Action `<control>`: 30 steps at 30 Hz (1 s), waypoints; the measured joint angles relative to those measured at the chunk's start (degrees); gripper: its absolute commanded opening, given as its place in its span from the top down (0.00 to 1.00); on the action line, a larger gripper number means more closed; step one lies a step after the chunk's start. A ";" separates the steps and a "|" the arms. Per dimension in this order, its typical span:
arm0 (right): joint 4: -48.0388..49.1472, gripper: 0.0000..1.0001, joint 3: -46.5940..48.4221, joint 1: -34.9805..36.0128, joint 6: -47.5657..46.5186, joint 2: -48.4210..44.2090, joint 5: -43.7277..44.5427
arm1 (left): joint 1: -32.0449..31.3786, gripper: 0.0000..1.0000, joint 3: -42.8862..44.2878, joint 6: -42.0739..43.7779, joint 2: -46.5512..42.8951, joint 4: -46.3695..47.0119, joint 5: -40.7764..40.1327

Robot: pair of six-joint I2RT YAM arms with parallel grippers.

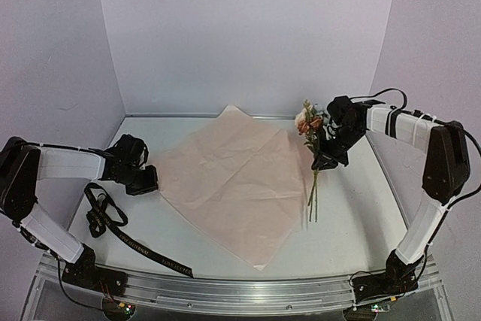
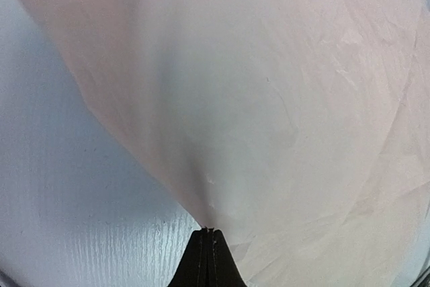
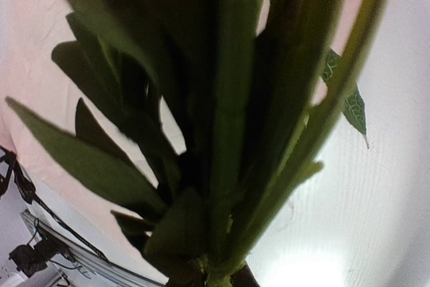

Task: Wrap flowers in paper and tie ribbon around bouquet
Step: Move the flattened wrapping paper to the center of the board.

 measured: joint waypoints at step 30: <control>15.54 1.00 25.00 15.85 5.23 33.56 -4.28 | 6.05 1.00 7.32 12.59 4.61 -9.12 7.80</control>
